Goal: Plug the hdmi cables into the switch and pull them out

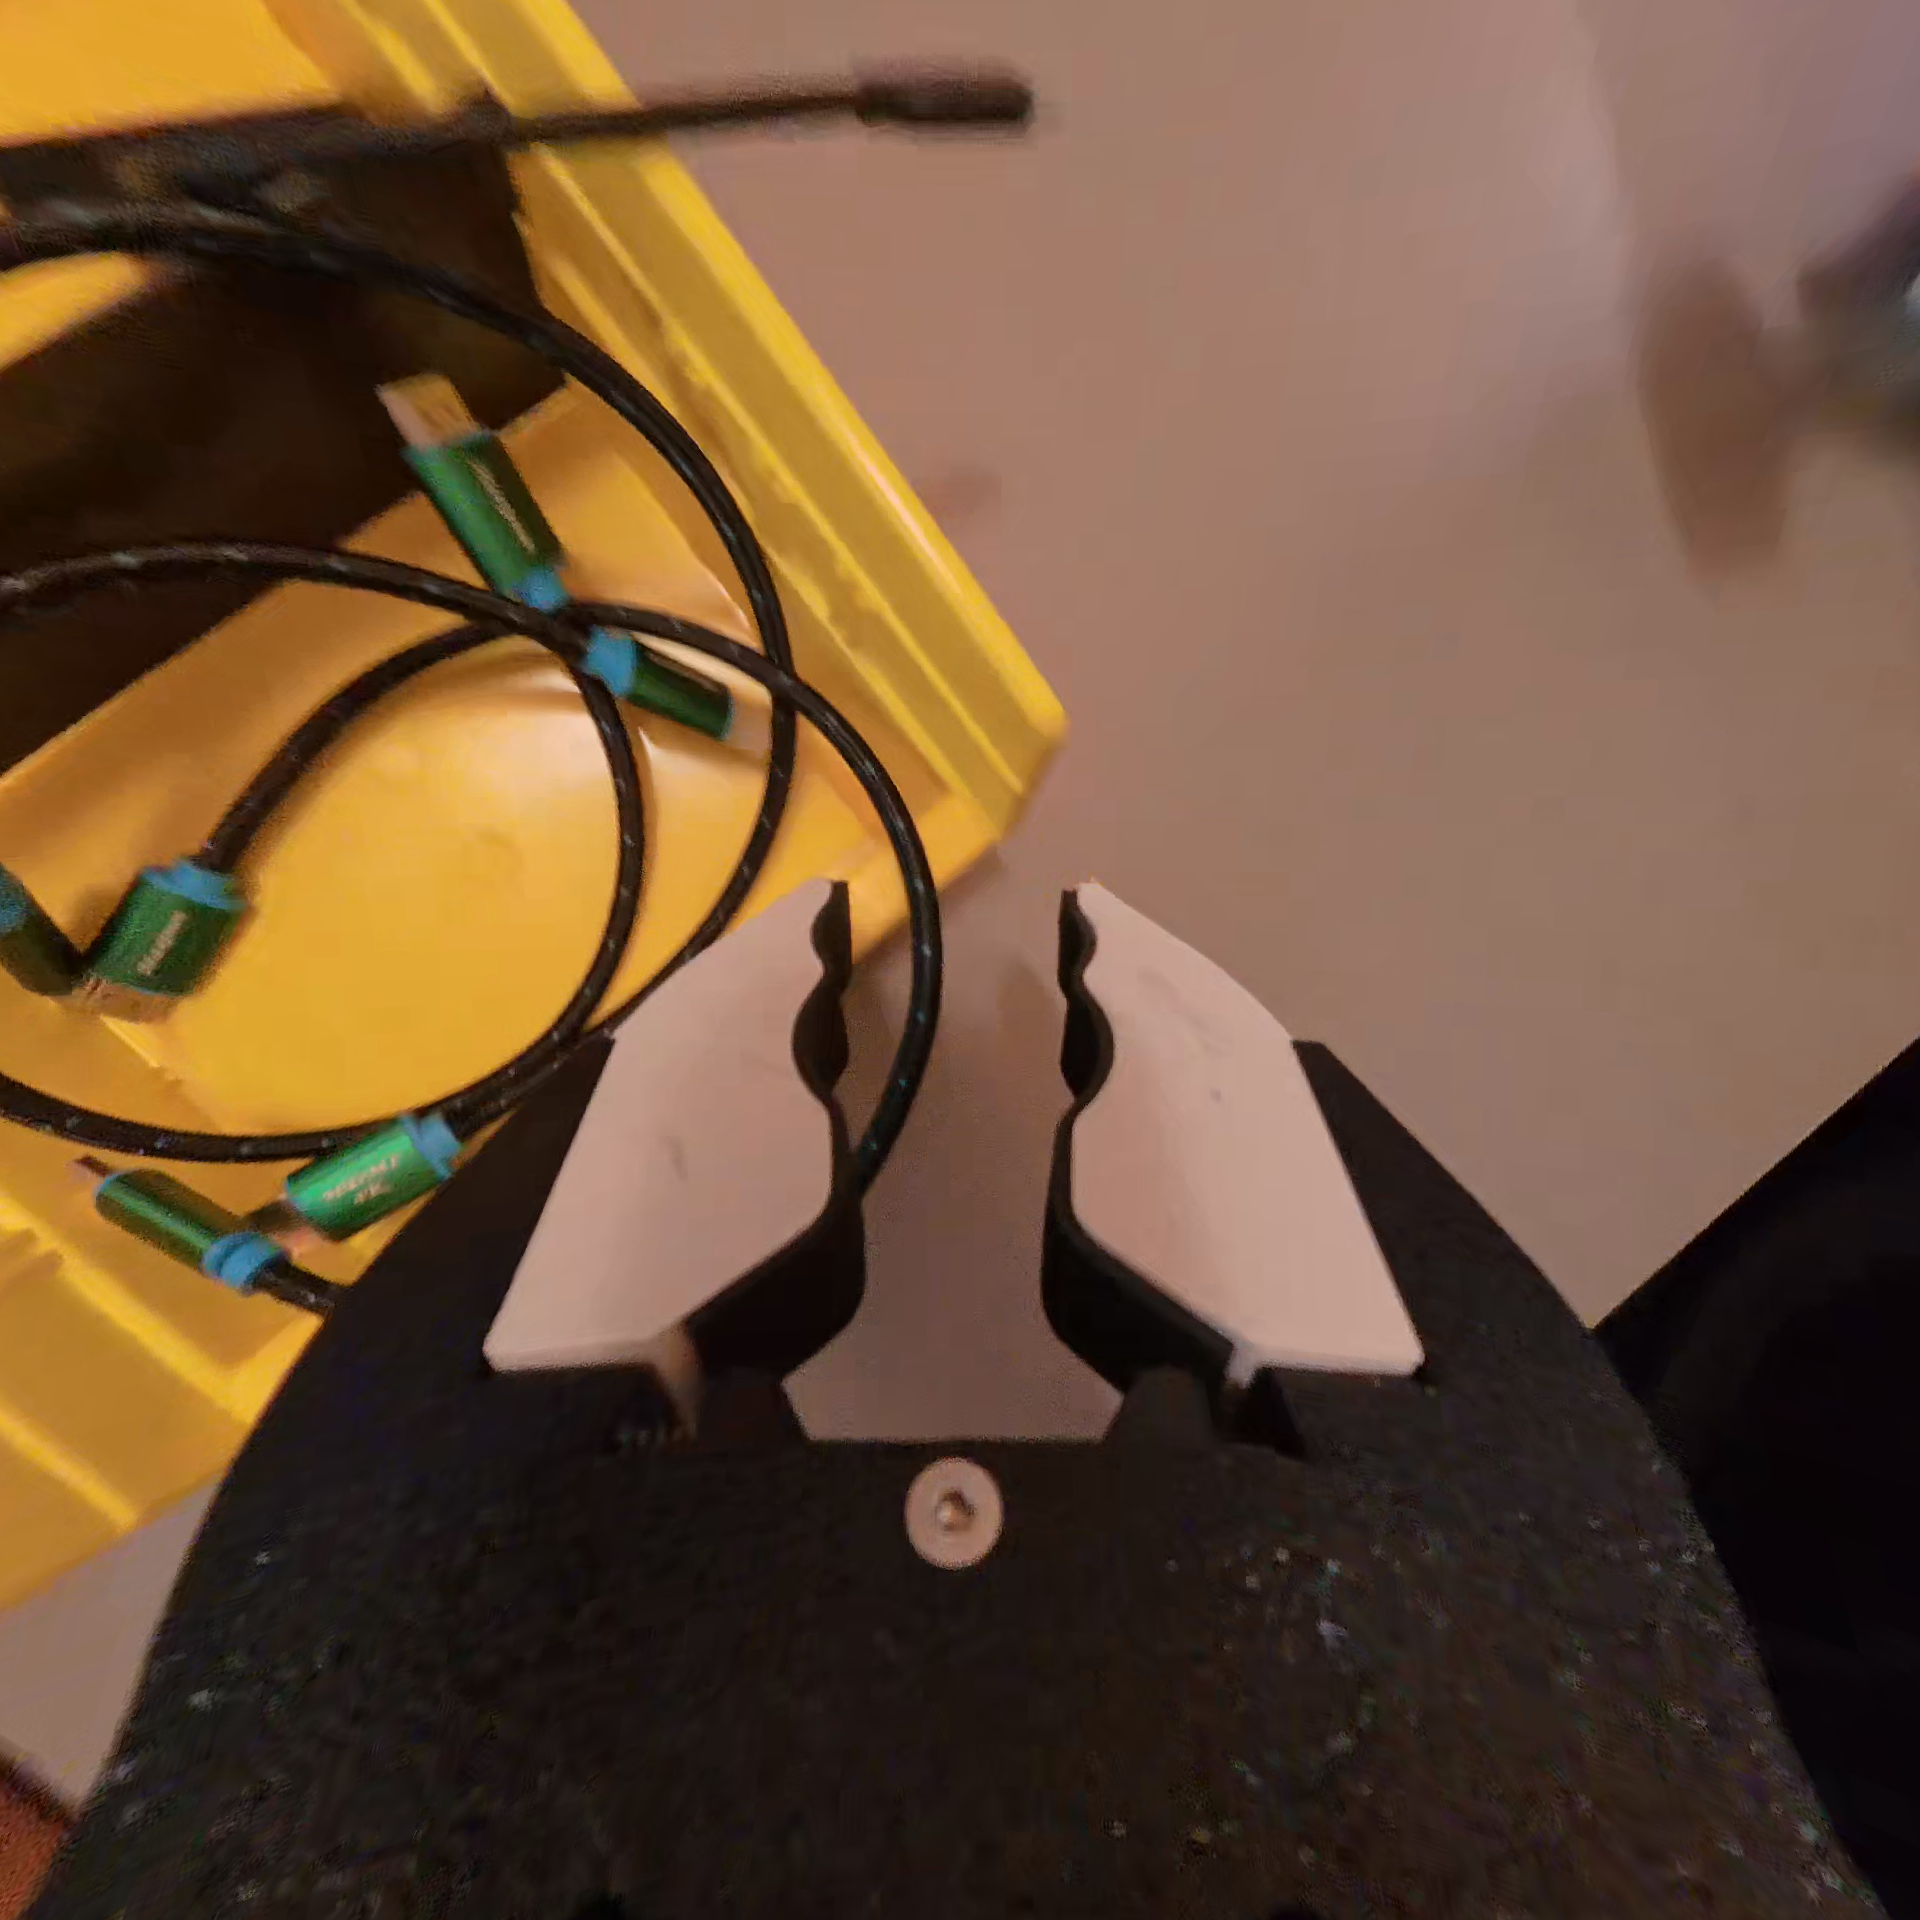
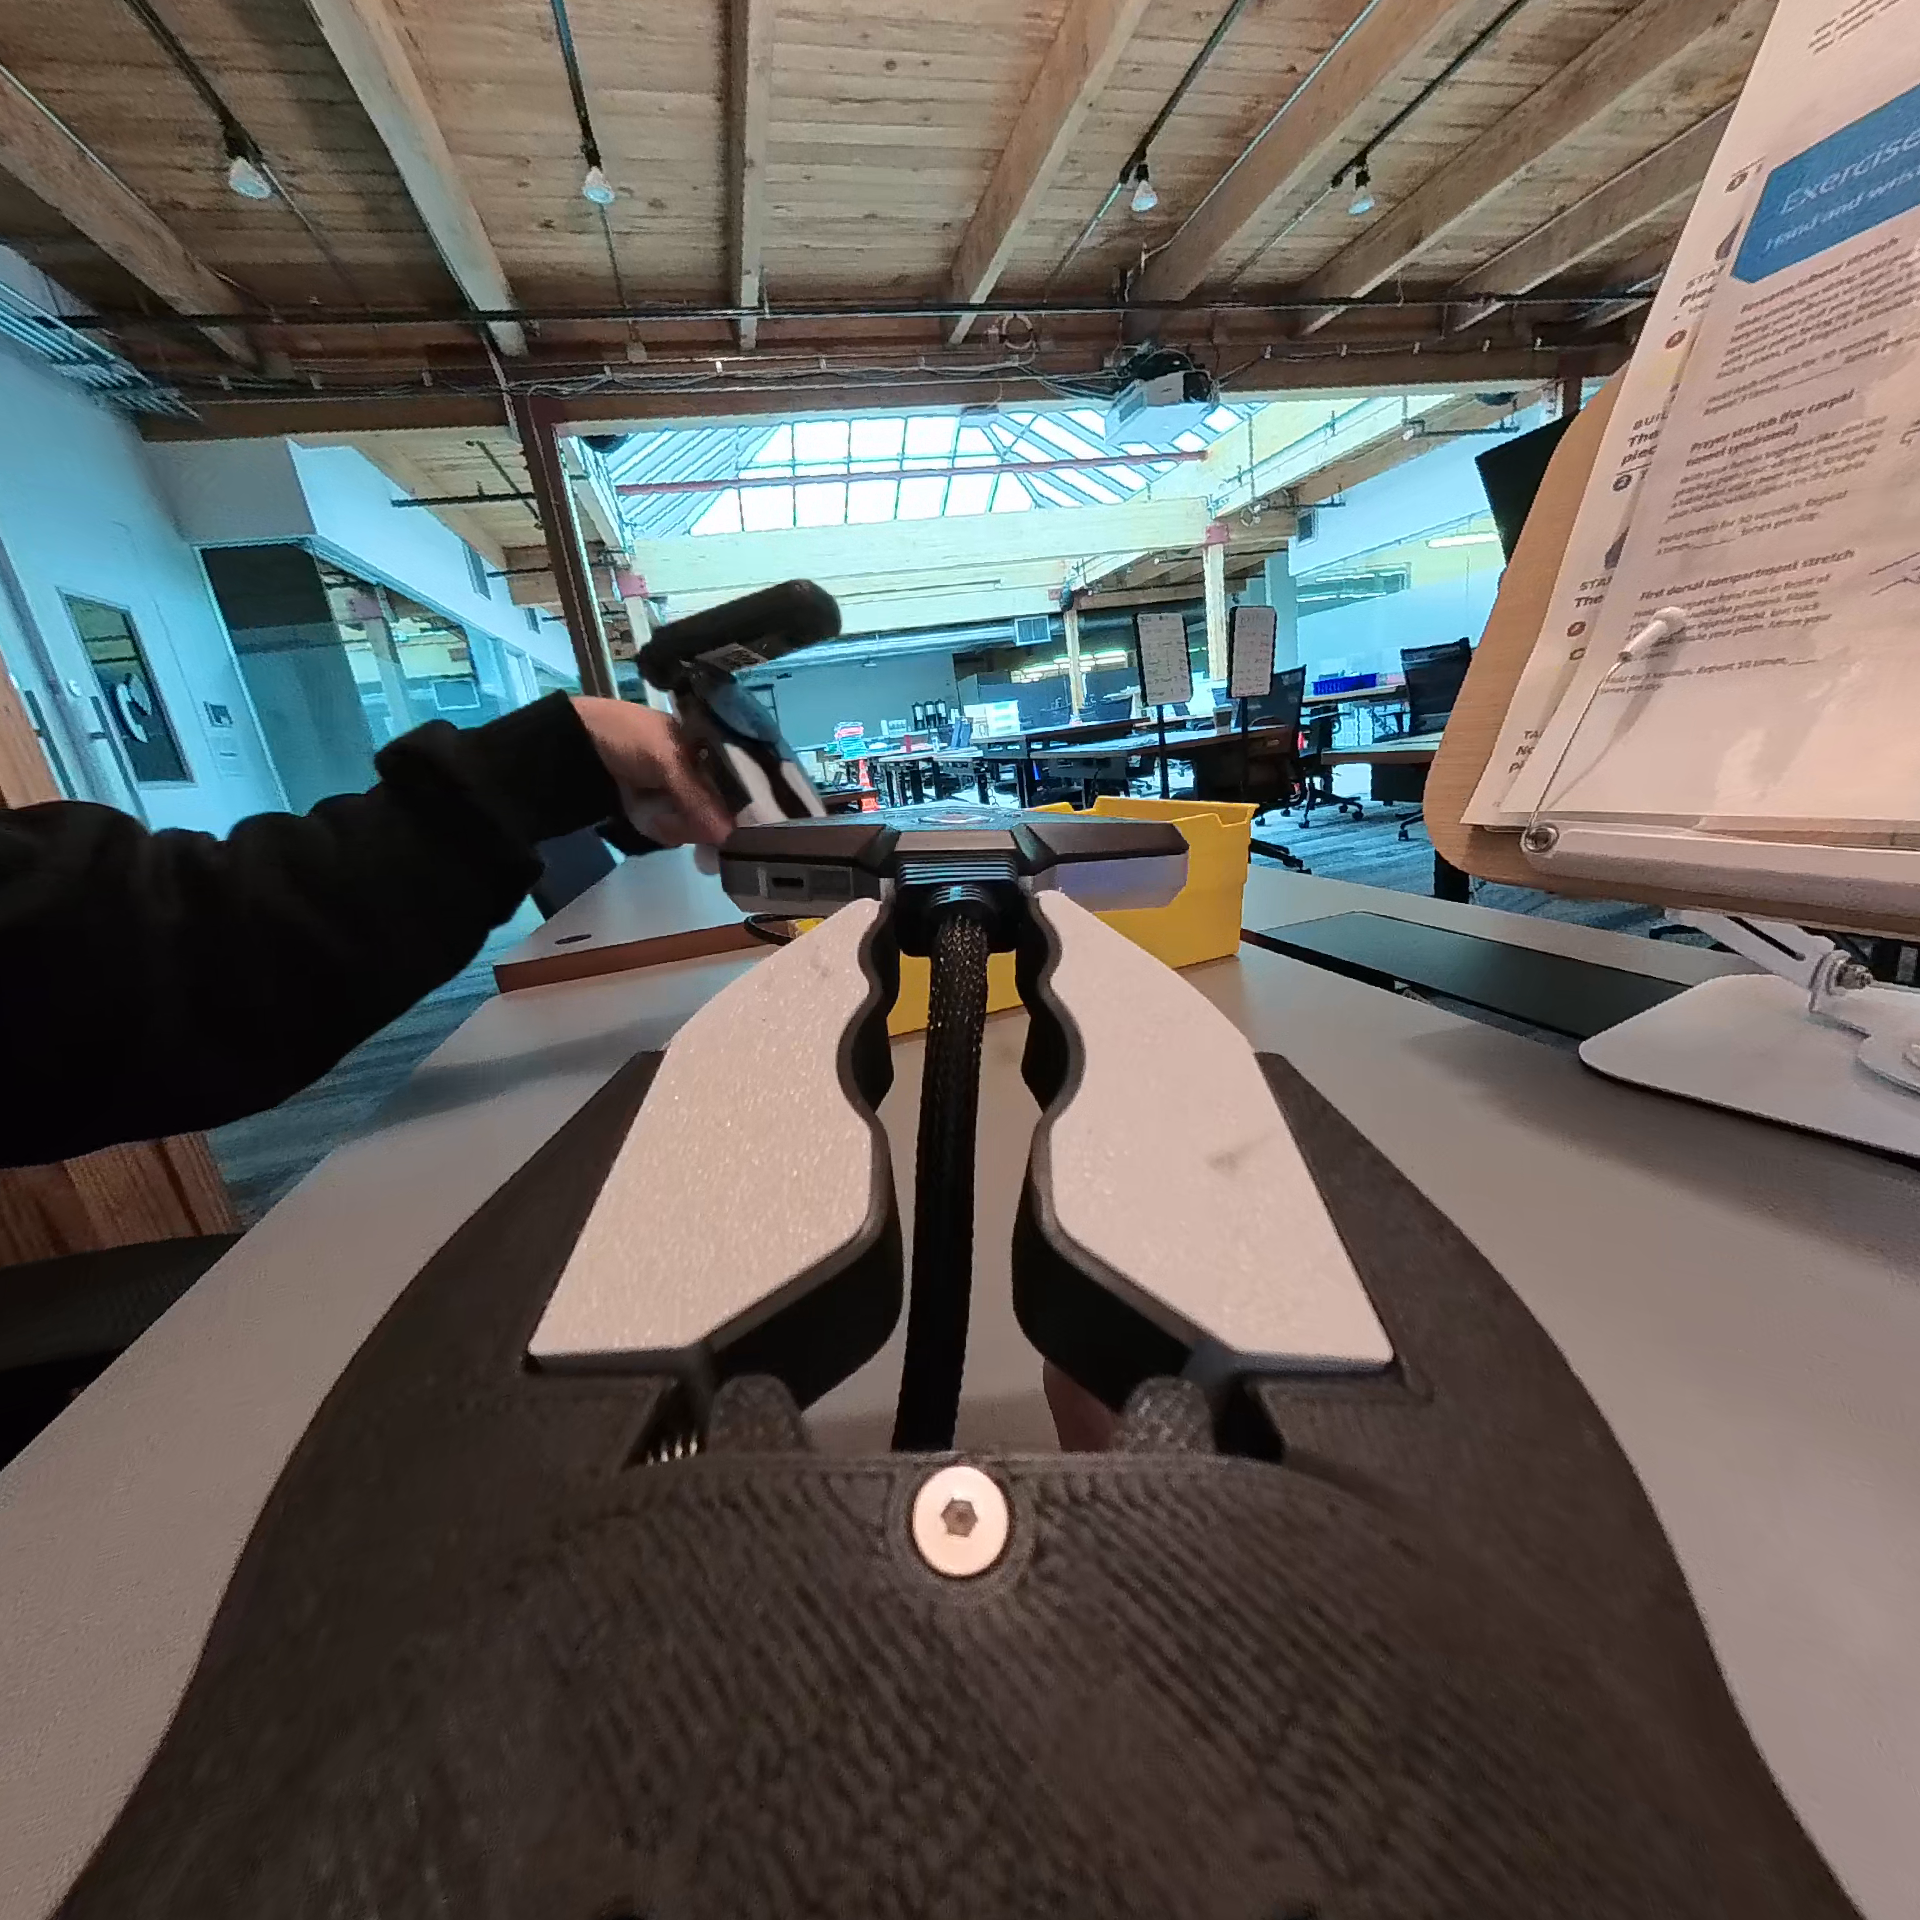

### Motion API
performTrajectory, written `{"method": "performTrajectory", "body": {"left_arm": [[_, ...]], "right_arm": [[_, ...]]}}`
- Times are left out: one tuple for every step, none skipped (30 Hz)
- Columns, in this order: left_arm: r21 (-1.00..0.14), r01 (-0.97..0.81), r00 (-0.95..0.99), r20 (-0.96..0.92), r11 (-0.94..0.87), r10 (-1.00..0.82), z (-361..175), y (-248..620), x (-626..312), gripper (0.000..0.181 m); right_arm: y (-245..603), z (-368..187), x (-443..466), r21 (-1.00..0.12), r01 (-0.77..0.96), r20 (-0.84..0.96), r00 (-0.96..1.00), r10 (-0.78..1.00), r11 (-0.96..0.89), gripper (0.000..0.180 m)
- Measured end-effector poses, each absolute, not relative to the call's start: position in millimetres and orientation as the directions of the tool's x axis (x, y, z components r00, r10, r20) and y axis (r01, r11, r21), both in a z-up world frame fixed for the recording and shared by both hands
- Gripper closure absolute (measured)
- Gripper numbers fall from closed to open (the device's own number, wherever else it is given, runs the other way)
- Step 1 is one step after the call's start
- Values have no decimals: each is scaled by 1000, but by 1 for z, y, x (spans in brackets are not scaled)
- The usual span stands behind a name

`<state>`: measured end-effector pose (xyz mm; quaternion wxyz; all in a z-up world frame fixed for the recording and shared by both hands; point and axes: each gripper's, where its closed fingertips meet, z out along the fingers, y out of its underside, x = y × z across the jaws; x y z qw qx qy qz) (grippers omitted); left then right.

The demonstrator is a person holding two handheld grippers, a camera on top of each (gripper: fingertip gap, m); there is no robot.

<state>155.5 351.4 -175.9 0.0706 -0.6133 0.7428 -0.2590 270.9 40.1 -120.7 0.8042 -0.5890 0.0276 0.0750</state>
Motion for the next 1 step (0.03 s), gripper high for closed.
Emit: {"method": "performTrajectory", "body": {"left_arm": [[-424, -890, -262, 174, 168, -949, -183, 349, 149, 144]], "right_arm": [[40, -121, 271, -943, -154, -133, 987, 90, 295, 158]]}}
